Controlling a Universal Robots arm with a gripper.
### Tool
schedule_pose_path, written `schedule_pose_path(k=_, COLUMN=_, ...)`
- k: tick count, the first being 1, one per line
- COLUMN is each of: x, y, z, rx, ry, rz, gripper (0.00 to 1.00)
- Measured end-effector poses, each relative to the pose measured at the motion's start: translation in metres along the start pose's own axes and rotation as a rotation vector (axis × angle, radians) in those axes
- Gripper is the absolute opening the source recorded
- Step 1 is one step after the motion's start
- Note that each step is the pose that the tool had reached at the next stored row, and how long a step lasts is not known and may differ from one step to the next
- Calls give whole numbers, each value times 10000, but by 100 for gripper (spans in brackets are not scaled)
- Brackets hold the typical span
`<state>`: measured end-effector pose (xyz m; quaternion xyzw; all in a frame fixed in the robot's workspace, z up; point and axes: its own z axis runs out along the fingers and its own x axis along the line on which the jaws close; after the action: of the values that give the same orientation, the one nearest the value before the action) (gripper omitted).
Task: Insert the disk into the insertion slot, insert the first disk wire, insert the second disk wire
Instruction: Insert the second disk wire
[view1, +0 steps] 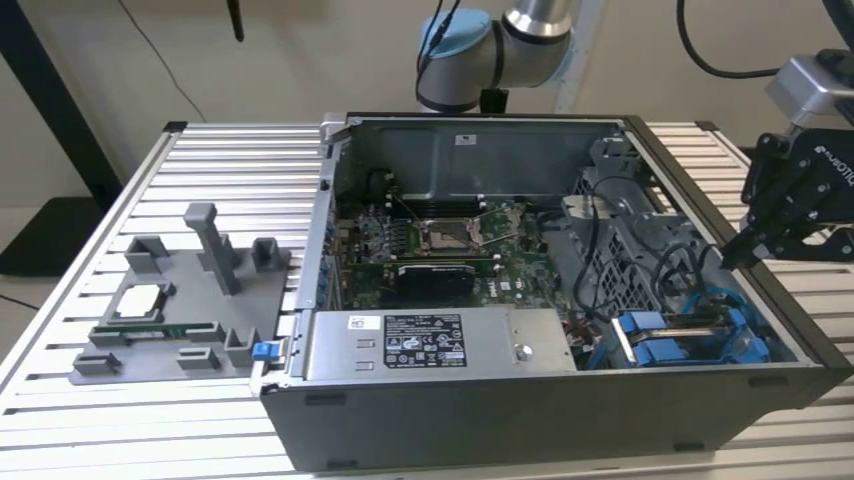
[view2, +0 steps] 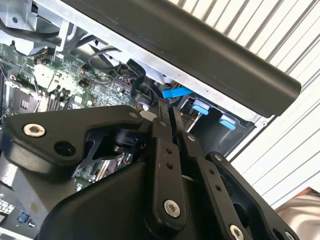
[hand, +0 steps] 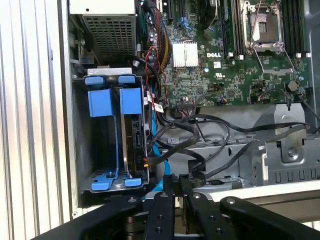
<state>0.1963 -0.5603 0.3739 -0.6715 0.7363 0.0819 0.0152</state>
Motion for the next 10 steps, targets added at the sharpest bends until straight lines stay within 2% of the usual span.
schedule_pose_path(k=10, x=-32, y=71, z=-268, rx=0, ry=2, rz=1, gripper=0)
